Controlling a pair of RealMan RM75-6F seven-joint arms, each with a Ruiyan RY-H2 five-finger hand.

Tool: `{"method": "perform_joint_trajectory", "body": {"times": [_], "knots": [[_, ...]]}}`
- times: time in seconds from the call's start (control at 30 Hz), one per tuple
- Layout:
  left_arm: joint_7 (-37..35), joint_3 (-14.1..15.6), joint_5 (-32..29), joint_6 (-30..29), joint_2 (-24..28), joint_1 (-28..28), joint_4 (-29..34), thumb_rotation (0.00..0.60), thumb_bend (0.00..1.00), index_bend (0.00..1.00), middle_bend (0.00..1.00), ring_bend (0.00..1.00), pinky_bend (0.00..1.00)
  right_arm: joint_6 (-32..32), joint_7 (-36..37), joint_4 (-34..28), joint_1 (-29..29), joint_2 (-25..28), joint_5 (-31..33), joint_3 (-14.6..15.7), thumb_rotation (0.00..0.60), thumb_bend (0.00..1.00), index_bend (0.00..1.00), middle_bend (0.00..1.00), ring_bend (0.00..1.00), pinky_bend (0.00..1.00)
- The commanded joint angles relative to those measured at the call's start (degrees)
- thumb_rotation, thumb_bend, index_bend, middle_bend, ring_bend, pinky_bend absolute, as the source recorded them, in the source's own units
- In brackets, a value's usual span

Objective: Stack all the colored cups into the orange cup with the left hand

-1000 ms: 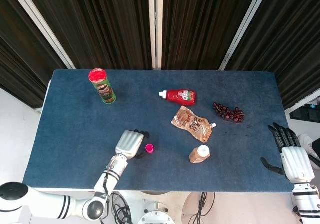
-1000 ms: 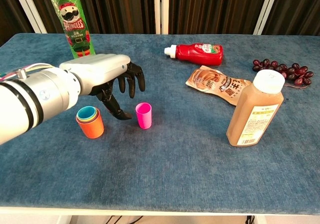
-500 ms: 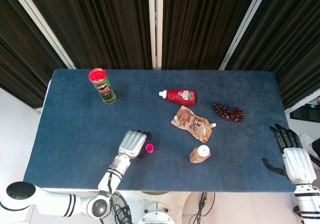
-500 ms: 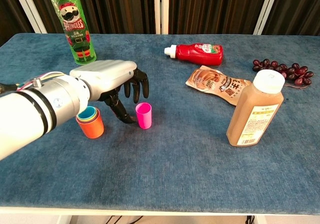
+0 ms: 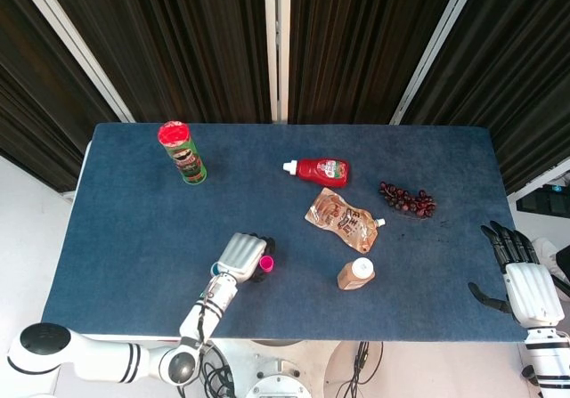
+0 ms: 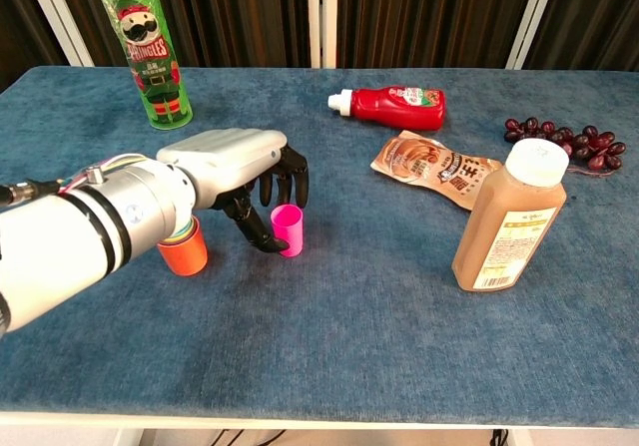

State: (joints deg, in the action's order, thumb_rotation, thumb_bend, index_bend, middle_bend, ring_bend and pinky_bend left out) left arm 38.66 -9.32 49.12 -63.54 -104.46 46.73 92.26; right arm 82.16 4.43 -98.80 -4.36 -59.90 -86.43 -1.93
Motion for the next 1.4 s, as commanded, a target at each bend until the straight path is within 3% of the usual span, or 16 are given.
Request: {"method": "perform_joint_trajectory", "body": {"times": [0.03,0.83,1.13,1.4], "knots": [[-0.3,-0.2,0.3,0.3,-0.3,0.2,-0.4,0.6,0.19,0.45,0.48,0.44,0.53,-0.1,0.1,0.2,0.0,0.0,0.1,0.0,0.6,0.17,0.0,0.0,0.0,0.0],[-1.2,-1.3,-0.5,1.7,-0.8,1.0,-1.1,0.6,0.24,0.52,0.56,0.56,0.62,-0.2,0.9,0.7,0.0,0.0,0.3,-0.1,0.6,0.18,0.0,0.0,0.0,0.0],[1.2,-2.2,-0.1,-0.4,2.6,1.4,5.0,0.6,0.24,0.52,0.56,0.57,0.62,0.1,0.5,0.1,0.0,0.4,0.1,-0.2,0.6,0.18,0.0,0.0,0.0,0.0],[5.9,-5.2,-7.4,-2.1,9.4,2.5,14.1,0.6,0.24,0.52,0.56,0.57,0.63,0.6,-0.1,-0.6,0.2,0.4,-0.3,-0.1,0.6,0.18,0.0,0.0,0.0,0.0]]}}
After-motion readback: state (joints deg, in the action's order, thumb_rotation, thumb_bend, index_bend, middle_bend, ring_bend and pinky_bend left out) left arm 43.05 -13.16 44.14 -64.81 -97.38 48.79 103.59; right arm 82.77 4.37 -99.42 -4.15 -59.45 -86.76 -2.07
